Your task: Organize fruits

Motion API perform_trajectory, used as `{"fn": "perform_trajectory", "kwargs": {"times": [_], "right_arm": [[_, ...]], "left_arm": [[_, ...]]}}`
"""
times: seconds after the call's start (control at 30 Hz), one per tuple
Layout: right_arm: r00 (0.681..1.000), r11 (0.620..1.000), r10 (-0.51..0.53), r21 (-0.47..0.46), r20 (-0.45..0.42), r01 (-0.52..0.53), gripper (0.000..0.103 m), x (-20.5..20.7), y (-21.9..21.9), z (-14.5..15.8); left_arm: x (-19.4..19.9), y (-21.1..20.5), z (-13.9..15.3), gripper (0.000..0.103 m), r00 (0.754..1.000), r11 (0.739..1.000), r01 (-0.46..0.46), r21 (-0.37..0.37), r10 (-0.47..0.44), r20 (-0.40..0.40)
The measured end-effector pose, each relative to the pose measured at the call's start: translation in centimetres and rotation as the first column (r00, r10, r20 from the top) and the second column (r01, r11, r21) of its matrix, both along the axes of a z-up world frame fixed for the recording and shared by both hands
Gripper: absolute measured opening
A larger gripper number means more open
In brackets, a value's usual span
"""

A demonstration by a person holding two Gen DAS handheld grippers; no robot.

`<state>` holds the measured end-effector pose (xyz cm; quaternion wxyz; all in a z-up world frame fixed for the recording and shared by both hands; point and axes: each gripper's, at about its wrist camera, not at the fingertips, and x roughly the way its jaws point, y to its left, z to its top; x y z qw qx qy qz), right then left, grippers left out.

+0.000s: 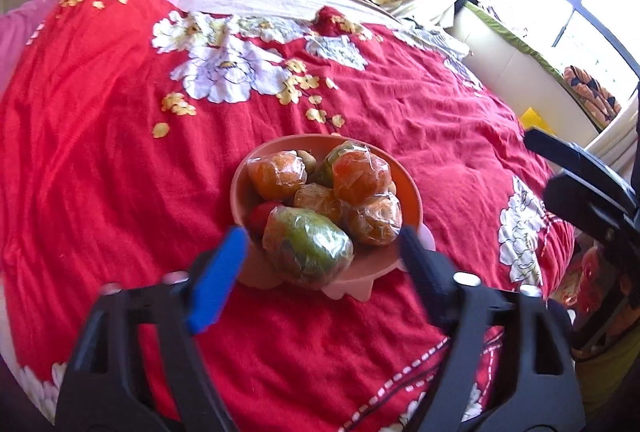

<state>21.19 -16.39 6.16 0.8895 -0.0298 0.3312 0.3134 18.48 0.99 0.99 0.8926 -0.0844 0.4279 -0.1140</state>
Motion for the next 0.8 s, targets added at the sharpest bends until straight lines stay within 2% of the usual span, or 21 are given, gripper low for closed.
{"fn": "perform_trajectory", "kwargs": {"times": [0.03, 0.13, 0.27, 0.53, 0.63, 0.8], "right_arm": [[1.000, 1.000, -0.004, 0.002, 0.002, 0.004, 0.098, -0.6, -0.2, 0.2], [1.000, 1.000, -0.011, -0.008, 0.009, 0.011, 0.098, -2.2, -0.6, 0.4], [1.000, 0.999, -0.014, -0.048, 0.024, 0.015, 0.098, -4.3, -0.8, 0.2], [0.999, 0.995, -0.046, -0.089, 0.008, 0.047, 0.098, -7.5, -1.5, -1.4], [0.998, 0.994, -0.066, -0.092, 0.004, 0.066, 0.098, -8.4, -2.0, -2.0], [0.997, 0.992, -0.079, -0.098, -0.020, 0.077, 0.098, -9.3, -2.2, -2.8]], "left_arm": [[-0.4, 0.2, 0.3, 0.093, 1.000, 1.000, -0.018, -0.002, 0.018, 0.006], [-1.9, 0.7, 0.8, 0.093, 0.997, 0.997, -0.071, -0.020, 0.071, 0.009], [-4.2, 0.6, 1.3, 0.093, 0.995, 0.995, -0.095, -0.021, 0.095, 0.018], [-8.7, -0.7, 1.2, 0.093, 0.987, 0.986, -0.156, 0.051, 0.155, 0.031], [-9.9, -1.3, 0.7, 0.093, 0.984, 0.979, -0.175, 0.107, 0.174, 0.024], [-11.5, -1.9, -0.2, 0.093, 0.982, 0.974, -0.188, 0.125, 0.189, 0.005]]}}
